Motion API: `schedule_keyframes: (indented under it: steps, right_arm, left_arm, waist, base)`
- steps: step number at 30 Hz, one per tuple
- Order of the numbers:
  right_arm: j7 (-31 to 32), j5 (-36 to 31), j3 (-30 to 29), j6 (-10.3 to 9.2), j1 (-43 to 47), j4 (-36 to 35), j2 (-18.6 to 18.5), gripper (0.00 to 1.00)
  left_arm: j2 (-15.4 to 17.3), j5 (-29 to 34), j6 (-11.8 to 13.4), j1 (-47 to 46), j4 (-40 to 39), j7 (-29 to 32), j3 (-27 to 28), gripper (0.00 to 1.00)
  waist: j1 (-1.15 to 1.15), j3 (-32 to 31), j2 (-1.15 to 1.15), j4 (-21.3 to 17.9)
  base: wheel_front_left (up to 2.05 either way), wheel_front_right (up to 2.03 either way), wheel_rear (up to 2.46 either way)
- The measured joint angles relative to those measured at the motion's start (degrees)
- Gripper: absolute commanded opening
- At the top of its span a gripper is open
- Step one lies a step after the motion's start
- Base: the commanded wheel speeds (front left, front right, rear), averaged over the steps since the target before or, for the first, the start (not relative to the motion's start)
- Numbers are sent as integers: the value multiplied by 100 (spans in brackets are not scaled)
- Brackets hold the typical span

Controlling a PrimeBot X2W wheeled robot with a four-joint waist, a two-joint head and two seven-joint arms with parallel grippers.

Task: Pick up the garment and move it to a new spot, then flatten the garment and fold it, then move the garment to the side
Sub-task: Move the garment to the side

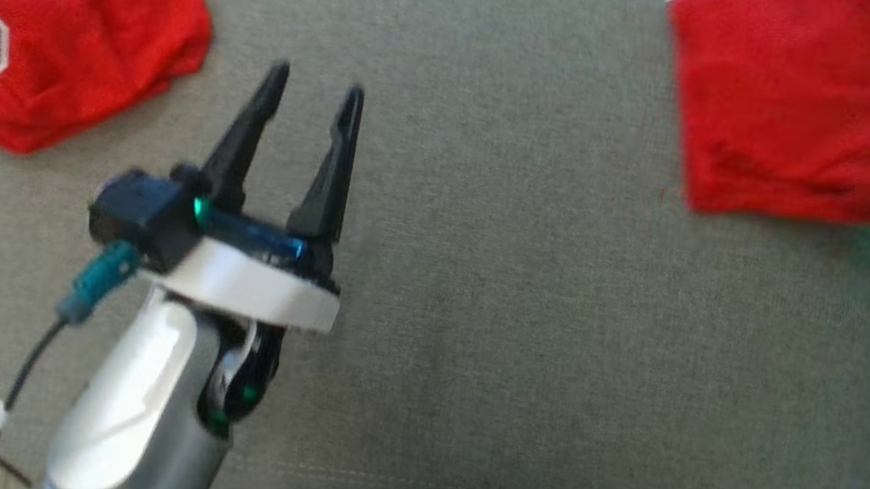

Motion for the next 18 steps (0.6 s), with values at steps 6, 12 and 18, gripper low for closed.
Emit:
schedule_keyframes:
  steps: [6, 12, 18]
  right_arm:
    - [476, 572, 256, 0, -578, -279, -909, 0]
    - [912, 813, 227, 0, -834, -565, -1378, 0]
    - [1365, 733, -280, 1, -943, -723, -1418, 0]
  left_arm:
    - [-14, 160, -283, -676, -141, -1, -18, 100]
    - [-16, 464, -516, -1395, -198, -1, -38, 100]
    - [-21, 468, -613, -1881, -368, -2, -146, 100]
  waist:
    - [0, 450, 0, -205]
    - [1, 907, 0, -440]
    - [1, 1271, 0, -690]
  base:
    - [0, 0, 0]
    - [0, 0, 0]
    - [0, 0, 0]
